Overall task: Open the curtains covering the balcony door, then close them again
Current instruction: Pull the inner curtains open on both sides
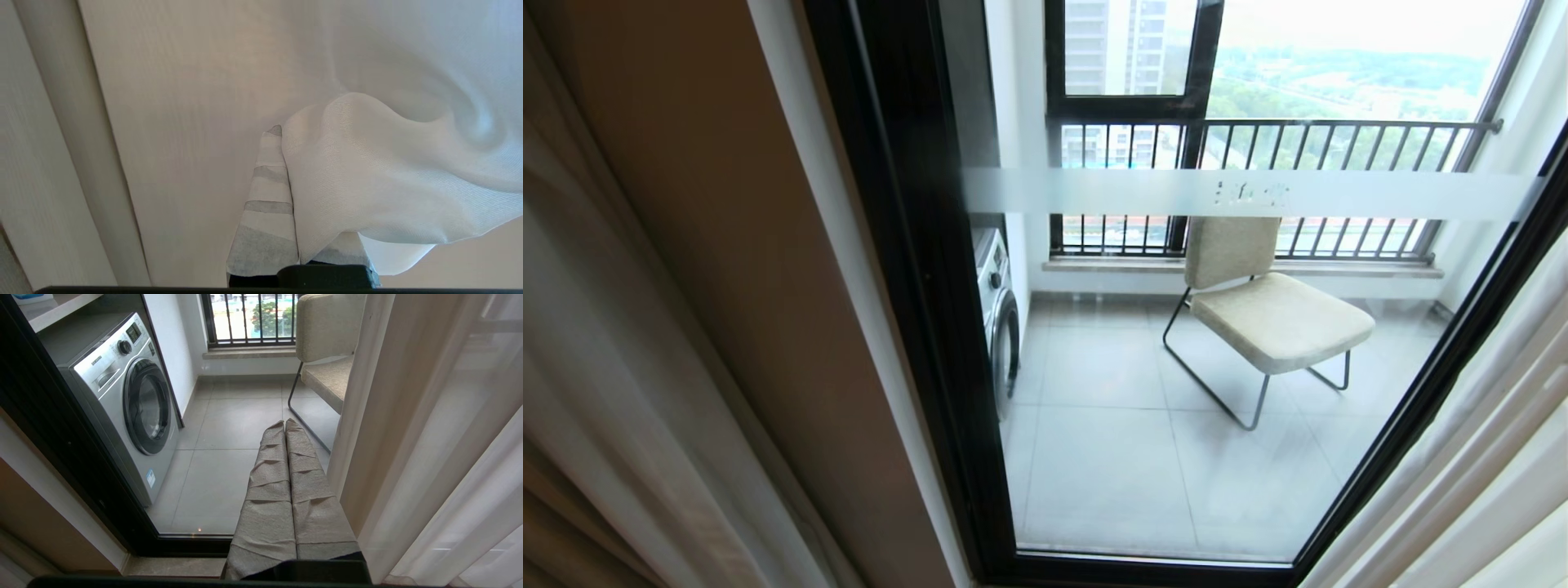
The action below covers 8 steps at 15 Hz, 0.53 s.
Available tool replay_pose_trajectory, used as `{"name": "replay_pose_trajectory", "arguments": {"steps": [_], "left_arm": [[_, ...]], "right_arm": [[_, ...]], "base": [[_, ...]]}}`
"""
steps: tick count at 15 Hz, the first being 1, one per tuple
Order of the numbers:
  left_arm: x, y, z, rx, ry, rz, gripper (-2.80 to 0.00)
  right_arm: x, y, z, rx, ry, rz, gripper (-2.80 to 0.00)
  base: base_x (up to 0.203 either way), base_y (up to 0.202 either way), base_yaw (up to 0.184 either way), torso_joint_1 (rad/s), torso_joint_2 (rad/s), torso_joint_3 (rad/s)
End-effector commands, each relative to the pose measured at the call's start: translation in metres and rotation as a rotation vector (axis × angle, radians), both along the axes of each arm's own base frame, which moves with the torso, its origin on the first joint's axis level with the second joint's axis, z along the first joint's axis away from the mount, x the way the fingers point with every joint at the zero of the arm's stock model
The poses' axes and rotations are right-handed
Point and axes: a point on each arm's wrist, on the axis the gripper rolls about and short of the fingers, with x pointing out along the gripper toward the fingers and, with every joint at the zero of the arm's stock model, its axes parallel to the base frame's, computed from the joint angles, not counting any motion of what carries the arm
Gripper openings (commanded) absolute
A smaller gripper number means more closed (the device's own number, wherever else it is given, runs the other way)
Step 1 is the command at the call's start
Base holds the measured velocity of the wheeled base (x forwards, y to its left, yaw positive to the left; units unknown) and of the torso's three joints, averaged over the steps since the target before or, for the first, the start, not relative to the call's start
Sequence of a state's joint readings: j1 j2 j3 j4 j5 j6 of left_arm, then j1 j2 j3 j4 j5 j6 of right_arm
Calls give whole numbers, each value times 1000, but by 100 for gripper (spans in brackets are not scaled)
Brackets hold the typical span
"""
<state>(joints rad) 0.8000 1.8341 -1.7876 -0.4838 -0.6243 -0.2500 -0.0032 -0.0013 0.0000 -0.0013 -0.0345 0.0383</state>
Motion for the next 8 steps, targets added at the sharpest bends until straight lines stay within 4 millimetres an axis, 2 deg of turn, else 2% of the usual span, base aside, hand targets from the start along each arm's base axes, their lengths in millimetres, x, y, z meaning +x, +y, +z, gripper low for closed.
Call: {"name": "replay_pose_trajectory", "arguments": {"steps": [1, 6, 7, 8], "left_arm": [[6, 5, -5, -8, 8, -4, -280], [12, 12, -7, -4, 6, -3, -280], [12, 12, -7, -3, 7, -3, 0], [12, 12, -8, -4, 8, -3, 0]], "right_arm": [[0, 0, 0, 0, 1, -1, -280], [0, 0, 0, 0, -1, 1, -280], [0, 0, 0, 0, 1, -1, -280], [0, 0, 0, 0, 1, 0, -280]], "base": [[0, 0, 0, 0, 0, 0], [0, 0, 0, 0, 0, 0], [0, 0, 0, 0, 0, 0], [0, 0, 0, 0, 0, 0]]}}
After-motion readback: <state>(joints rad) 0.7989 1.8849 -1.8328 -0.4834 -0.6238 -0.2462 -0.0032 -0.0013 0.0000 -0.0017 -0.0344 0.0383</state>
